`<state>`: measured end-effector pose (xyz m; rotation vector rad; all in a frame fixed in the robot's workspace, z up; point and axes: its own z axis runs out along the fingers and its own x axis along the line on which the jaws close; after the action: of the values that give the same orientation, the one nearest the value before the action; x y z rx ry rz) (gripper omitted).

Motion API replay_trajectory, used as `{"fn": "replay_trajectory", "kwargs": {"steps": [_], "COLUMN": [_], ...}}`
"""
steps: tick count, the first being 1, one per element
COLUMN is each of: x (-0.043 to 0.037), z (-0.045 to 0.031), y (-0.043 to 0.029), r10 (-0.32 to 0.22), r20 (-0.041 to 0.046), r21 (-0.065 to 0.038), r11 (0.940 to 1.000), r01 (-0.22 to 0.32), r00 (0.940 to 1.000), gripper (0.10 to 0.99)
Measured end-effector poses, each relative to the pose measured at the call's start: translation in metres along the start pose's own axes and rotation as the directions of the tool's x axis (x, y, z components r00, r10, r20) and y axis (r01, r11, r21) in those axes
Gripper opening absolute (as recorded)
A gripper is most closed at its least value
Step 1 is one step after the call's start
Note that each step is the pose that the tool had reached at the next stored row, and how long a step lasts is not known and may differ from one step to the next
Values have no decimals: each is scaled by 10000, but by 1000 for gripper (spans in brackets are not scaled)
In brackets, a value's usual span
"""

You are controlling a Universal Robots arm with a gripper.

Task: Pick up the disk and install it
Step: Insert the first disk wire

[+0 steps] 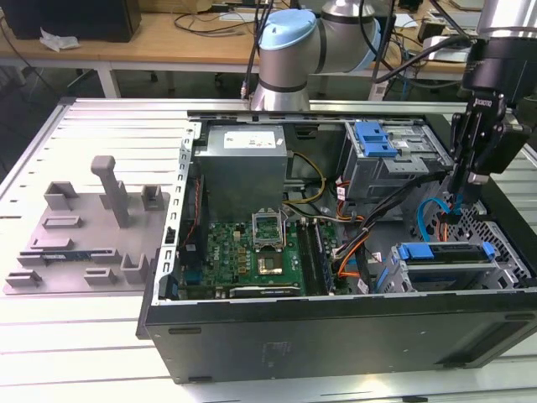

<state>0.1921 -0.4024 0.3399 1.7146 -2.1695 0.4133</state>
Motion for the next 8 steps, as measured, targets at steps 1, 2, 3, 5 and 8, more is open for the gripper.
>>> {"fn": "replay_trajectory", "kwargs": {"steps": [1, 2, 3, 5, 8], "x": [0, 0, -1, -1, 8], "z": [4, 8, 13, 15, 21], "y": [0, 0, -1, -1, -3], "r10": [-2, -4, -7, -8, -8], "r20": [7, 16, 33, 42, 50], "r21": [0, -2, -6, -7, -9], "r11": [10000, 10000, 10000, 10000, 10000], "r01": [2, 4, 7, 8, 8], "r00": [10000, 10000, 10000, 10000, 10000], "gripper": [357, 357, 357, 357, 357]}}
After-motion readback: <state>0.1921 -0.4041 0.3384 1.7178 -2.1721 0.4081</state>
